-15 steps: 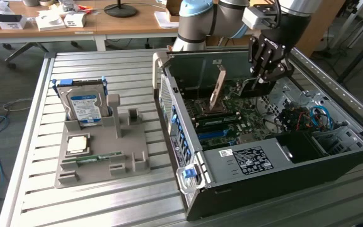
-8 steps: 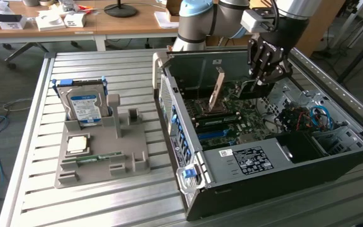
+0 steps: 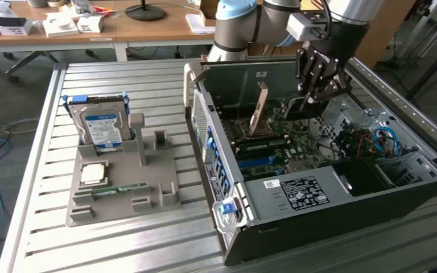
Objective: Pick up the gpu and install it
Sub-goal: 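Insert the gpu into the slot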
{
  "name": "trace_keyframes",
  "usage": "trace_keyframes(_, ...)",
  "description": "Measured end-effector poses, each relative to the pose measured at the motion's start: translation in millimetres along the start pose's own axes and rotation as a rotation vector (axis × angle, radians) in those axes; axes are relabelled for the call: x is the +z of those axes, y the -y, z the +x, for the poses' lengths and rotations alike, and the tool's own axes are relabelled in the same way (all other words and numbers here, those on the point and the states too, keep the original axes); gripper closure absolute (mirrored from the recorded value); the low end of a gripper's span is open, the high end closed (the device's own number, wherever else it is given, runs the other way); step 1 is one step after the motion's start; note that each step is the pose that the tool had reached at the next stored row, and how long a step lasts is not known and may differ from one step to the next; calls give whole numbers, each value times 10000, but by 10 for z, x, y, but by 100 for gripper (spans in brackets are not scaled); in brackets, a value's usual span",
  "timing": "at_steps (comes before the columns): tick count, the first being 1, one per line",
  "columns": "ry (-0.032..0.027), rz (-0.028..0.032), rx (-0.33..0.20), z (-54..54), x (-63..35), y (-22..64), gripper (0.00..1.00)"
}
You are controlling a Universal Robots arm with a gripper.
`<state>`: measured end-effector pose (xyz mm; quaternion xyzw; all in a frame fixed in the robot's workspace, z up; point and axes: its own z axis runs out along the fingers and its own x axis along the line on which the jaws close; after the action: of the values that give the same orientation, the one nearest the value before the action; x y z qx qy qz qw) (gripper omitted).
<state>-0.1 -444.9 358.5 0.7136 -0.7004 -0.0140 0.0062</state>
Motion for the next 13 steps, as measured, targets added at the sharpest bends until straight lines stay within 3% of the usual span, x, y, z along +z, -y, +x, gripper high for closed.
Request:
trace_keyframes(7, -5, 126, -24, 1, 84, -26, 74)
trace_keyframes(13, -5, 135, -26, 0, 140, -57, 74)
